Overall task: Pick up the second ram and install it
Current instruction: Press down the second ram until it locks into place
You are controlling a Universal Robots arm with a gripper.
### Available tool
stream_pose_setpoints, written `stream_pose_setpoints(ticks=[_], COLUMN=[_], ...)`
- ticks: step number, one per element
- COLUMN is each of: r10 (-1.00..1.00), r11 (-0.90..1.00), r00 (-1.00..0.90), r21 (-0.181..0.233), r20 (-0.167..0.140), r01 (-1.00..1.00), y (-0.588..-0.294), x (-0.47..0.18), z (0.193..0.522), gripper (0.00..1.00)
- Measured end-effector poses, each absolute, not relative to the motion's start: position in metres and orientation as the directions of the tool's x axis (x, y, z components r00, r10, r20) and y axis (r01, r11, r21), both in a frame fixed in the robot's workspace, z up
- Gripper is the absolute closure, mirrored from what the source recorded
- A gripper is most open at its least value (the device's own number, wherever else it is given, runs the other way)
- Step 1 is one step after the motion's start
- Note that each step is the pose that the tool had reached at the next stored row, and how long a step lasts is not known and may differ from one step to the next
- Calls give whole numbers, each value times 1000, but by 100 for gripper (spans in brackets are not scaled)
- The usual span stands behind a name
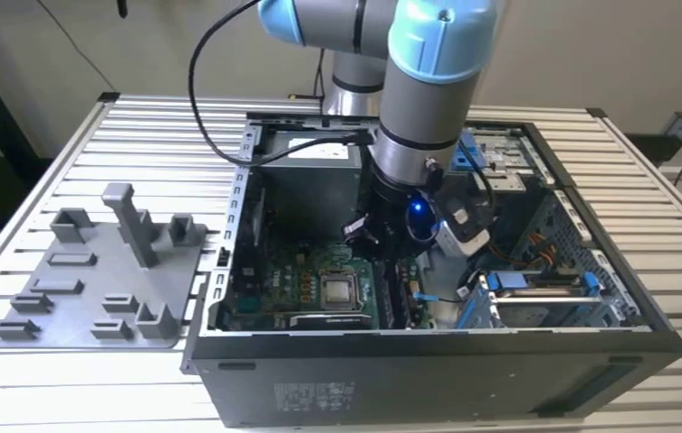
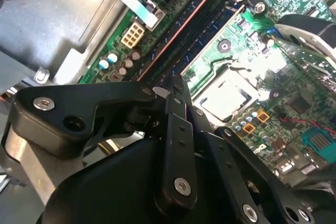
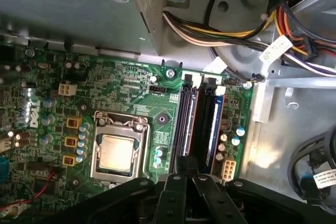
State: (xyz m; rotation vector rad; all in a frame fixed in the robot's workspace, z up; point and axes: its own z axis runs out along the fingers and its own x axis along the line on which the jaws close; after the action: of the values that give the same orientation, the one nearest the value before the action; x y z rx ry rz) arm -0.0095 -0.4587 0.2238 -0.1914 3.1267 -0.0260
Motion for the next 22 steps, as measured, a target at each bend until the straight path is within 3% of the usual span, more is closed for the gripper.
stream_pose_setpoints(ticks=[6, 22], r10=[-122, -122], r11=[992, 992], r00=[-993, -993], r21=[-18, -16], r20=[-7, -7], r01=[-122, -122], y=[-458, -459], x=[-9, -9], z=[220, 277], gripper=[89, 89])
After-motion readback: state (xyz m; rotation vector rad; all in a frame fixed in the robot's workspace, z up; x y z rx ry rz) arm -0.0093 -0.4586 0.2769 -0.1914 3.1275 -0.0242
